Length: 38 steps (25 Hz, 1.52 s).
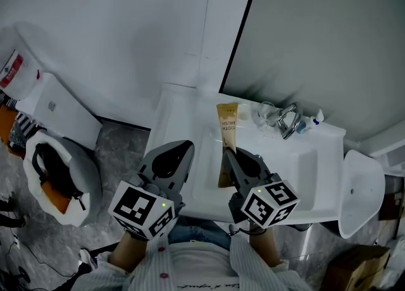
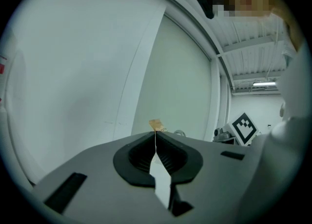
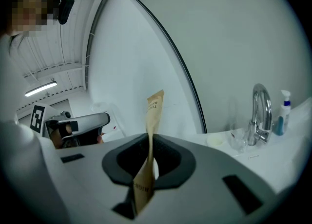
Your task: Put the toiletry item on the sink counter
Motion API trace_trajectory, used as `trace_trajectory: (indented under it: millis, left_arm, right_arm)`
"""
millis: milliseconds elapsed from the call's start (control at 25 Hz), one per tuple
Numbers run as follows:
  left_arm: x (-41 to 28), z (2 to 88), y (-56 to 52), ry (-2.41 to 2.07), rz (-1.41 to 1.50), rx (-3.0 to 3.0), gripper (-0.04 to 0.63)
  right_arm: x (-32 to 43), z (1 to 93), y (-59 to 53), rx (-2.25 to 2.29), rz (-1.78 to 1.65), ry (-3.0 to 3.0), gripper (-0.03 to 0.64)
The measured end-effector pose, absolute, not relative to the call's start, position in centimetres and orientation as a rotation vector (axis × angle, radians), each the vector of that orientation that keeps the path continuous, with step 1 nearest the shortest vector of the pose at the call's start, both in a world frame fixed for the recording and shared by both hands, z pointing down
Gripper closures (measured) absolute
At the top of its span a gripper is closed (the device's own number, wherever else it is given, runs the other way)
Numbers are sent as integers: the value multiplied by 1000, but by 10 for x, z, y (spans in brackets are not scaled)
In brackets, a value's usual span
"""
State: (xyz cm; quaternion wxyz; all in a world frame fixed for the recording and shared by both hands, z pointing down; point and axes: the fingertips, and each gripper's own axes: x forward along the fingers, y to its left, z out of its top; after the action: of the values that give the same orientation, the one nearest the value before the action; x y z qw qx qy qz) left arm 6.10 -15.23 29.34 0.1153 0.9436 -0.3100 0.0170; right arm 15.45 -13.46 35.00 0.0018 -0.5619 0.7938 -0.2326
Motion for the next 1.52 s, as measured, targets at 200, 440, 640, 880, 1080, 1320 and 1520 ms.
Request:
trace_trajectory:
  millis: [200,440,640,880,1080,1320,1520]
  left_arm:
    - [56,297,-167,-907,51,2752,577]
    - [55,304,-183,-888,64,2739,577]
    - [49,312,-195,-882,77,2725,577]
    - [42,323,-198,-876,86,2695,577]
    - [34,330,-199,-875,88,2679,577]
    - [31,336,-207,-882,84,2655,577]
    - [30,342,-214,-884,88,2641,577]
  right_arm:
    - [152,351,-149,-1783,-727,2505,578]
    - [149,357,-167,-1796,-745,2531,578]
    - [144,365,-187,-1796,-766,2570,578]
    - [131,381,-208,-1774,-771,2701,578]
    - [119,395,-231,-1745,-759,2826,579]
    - [111,415,-252,-1701,-774,2947,579]
    - [107,442,-267,-1688,-823,3037,578]
